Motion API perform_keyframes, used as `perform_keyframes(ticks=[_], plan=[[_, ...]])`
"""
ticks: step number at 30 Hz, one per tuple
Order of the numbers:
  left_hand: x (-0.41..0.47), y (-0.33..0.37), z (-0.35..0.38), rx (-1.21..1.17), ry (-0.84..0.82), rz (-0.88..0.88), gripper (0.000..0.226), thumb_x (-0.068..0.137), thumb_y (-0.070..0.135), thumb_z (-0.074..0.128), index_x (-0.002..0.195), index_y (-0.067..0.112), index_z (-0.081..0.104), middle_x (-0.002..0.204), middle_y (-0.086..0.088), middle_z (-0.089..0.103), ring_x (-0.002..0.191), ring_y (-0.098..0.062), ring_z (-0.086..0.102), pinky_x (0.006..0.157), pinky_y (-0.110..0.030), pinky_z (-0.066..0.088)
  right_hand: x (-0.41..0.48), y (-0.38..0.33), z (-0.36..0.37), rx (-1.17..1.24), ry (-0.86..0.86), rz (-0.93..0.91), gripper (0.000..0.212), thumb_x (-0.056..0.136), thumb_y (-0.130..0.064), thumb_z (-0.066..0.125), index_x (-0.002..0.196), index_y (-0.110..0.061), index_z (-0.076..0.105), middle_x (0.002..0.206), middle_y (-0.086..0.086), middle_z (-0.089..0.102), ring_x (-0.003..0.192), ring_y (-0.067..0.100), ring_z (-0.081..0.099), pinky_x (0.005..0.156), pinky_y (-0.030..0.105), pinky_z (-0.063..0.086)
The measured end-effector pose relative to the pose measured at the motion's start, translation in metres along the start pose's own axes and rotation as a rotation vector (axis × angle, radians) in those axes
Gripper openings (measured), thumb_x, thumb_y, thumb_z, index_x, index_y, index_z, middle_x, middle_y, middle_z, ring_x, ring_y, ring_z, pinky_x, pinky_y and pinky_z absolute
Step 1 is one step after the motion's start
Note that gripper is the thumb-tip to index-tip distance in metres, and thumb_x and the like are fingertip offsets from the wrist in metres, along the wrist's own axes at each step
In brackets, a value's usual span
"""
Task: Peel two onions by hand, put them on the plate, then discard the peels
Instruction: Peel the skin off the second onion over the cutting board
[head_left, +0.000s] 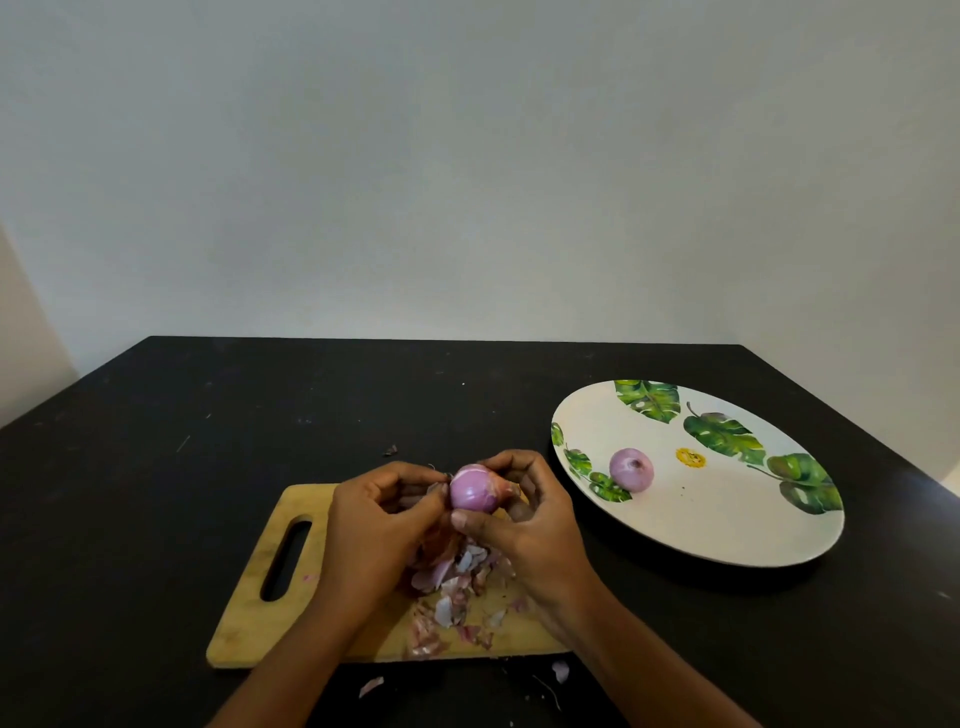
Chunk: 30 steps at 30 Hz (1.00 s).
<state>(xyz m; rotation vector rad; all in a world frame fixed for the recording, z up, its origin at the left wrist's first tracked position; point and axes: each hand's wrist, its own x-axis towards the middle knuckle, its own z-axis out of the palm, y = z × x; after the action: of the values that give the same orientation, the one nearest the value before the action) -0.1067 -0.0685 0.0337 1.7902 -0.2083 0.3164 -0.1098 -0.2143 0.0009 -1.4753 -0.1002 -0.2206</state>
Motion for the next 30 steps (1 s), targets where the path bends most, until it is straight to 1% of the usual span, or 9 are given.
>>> perform_keyframes(ticks=[2, 4, 7, 9, 12, 20, 22, 25, 30], plan=[[0.0, 0.0, 0.0, -0.019, 0.006, -0.018, 0.019, 0.078, 0.001, 0.068, 0.077, 0.02, 0.07, 0.073, 0.005, 0.071, 0.072, -0.002, 0.066, 0.058, -0.009, 0.049, 0.0, -0.001, 0.0, 0.036, 0.003, 0.023, 0.051, 0.066, -0.001, 0.085, 0.106, -0.02, 0.059, 0.109, 0.008, 0.066, 0.099, 0.022, 0.068, 0.079, 0.031, 0.057], [0.001, 0.0, 0.0, -0.057, 0.007, -0.052, 0.017, 0.078, 0.001, 0.068, 0.076, 0.018, 0.071, 0.075, 0.007, 0.071, 0.07, -0.005, 0.067, 0.057, -0.012, 0.051, 0.001, -0.001, 0.0, 0.098, -0.005, 0.059, 0.052, 0.065, -0.006, 0.086, 0.108, -0.021, 0.061, 0.112, 0.008, 0.066, 0.101, 0.024, 0.068, 0.081, 0.035, 0.058], [0.002, 0.0, -0.002, -0.133, 0.014, -0.116, 0.011, 0.078, 0.002, 0.069, 0.078, 0.013, 0.073, 0.075, 0.0, 0.073, 0.071, -0.013, 0.069, 0.063, -0.025, 0.057, 0.002, -0.001, 0.0, 0.213, -0.025, 0.103, 0.055, 0.061, -0.014, 0.089, 0.11, -0.02, 0.064, 0.113, 0.011, 0.067, 0.104, 0.029, 0.067, 0.087, 0.046, 0.056], [0.003, 0.0, -0.002, -0.163, 0.013, -0.146, 0.01, 0.078, 0.002, 0.068, 0.079, 0.01, 0.073, 0.075, -0.004, 0.073, 0.072, -0.017, 0.07, 0.067, -0.032, 0.058, 0.002, -0.001, 0.0, 0.258, -0.038, 0.122, 0.054, 0.062, -0.015, 0.086, 0.111, -0.018, 0.064, 0.111, 0.01, 0.069, 0.105, 0.029, 0.067, 0.09, 0.047, 0.055], [0.003, 0.001, -0.003, -0.201, 0.008, -0.178, 0.009, 0.078, 0.002, 0.068, 0.081, 0.008, 0.073, 0.077, -0.006, 0.073, 0.074, -0.021, 0.07, 0.07, -0.037, 0.057, 0.002, -0.003, 0.001, 0.278, -0.047, 0.128, 0.051, 0.065, -0.013, 0.083, 0.111, -0.016, 0.064, 0.11, 0.011, 0.07, 0.104, 0.03, 0.067, 0.09, 0.046, 0.055], [0.003, 0.0, -0.002, -0.297, 0.011, -0.249, 0.009, 0.077, 0.0, 0.067, 0.078, 0.006, 0.074, 0.076, -0.01, 0.072, 0.076, -0.027, 0.07, 0.075, -0.045, 0.056, 0.002, -0.003, 0.002, 0.311, -0.057, 0.14, 0.049, 0.067, -0.02, 0.083, 0.112, -0.014, 0.065, 0.112, 0.011, 0.071, 0.108, 0.03, 0.066, 0.094, 0.047, 0.052], [0.003, 0.001, -0.002, -0.344, 0.009, -0.275, 0.009, 0.077, -0.001, 0.066, 0.078, 0.004, 0.073, 0.077, -0.013, 0.072, 0.076, -0.03, 0.07, 0.075, -0.045, 0.056, 0.002, -0.004, 0.002, 0.309, -0.057, 0.152, 0.044, 0.069, -0.019, 0.079, 0.111, -0.014, 0.065, 0.111, 0.011, 0.071, 0.108, 0.03, 0.066, 0.096, 0.047, 0.051], [0.003, 0.002, -0.002, -0.399, 0.002, -0.305, 0.01, 0.077, -0.002, 0.065, 0.075, 0.004, 0.073, 0.077, -0.015, 0.072, 0.077, -0.031, 0.07, 0.073, -0.042, 0.055, 0.002, -0.007, 0.003, 0.333, -0.075, 0.152, 0.035, 0.072, -0.019, 0.072, 0.106, -0.014, 0.066, 0.107, 0.011, 0.073, 0.104, 0.029, 0.068, 0.091, 0.043, 0.054], [0.006, 0.001, -0.003, -0.435, -0.015, -0.359, 0.013, 0.078, -0.004, 0.063, 0.073, 0.004, 0.073, 0.078, -0.016, 0.072, 0.076, -0.029, 0.07, 0.074, -0.04, 0.056, 0.001, -0.012, 0.002, 0.363, -0.099, 0.143, 0.038, 0.084, -0.028, 0.06, 0.11, 0.0, 0.062, 0.103, 0.02, 0.072, 0.099, 0.031, 0.07, 0.081, 0.034, 0.058]])
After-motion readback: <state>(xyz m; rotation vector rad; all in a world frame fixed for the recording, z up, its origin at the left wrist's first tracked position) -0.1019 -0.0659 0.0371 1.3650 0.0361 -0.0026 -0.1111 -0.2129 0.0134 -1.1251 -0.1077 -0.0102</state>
